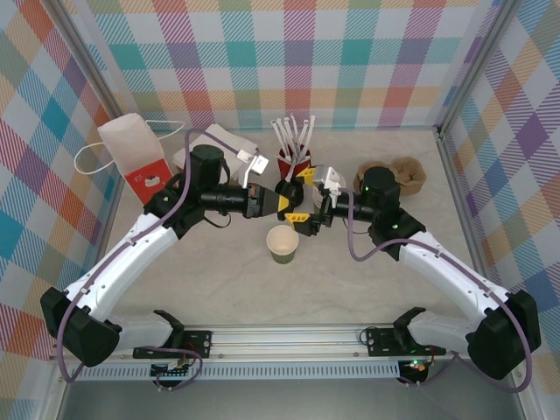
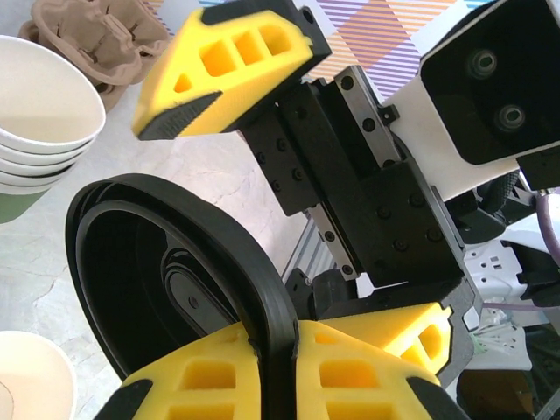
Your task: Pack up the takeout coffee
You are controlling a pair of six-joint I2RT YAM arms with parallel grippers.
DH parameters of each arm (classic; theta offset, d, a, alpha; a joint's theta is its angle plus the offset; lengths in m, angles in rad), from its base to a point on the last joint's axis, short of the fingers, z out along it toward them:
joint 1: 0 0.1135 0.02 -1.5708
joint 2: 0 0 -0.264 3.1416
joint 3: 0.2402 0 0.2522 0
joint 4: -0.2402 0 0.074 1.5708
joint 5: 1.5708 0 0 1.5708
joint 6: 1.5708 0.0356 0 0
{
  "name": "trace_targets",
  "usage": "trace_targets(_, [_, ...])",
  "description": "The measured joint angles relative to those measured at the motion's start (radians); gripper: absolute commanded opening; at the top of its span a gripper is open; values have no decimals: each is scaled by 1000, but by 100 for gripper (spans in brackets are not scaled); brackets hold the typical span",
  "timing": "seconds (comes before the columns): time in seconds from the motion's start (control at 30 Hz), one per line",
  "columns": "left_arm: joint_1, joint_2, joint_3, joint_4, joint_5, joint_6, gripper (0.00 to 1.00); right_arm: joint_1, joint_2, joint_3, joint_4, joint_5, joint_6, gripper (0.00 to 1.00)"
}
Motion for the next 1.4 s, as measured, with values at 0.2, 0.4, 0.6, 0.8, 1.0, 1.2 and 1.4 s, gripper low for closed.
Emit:
trace_targets(0.2, [-6, 0, 1, 0, 1, 2, 0, 0, 14, 0, 2, -28, 1, 92])
trace_targets(0.4, [-7, 0, 1, 0, -2, 2, 0, 0, 14, -7, 16, -36, 9, 89])
trace_targets(0.6, [-7, 0, 1, 1, -11, -3, 0, 0, 7, -51, 24, -32, 23, 88])
trace_targets(0.8, [-7, 2, 1, 5, -20, -8, 0, 0, -6, -74, 30, -16, 36, 84])
trace_targets(1.0, [-19, 8, 1, 29, -19, -11, 0, -1, -9, -74, 50, -13, 60, 83])
trace_targets(1.2, [-26, 16, 1, 31, -18, -14, 0, -1, -7, -73, 71, -15, 77, 81])
trace_targets(1.4, [-26, 16, 1, 31, -17, -14, 0, -1, 5, -67, 79, -25, 88, 80])
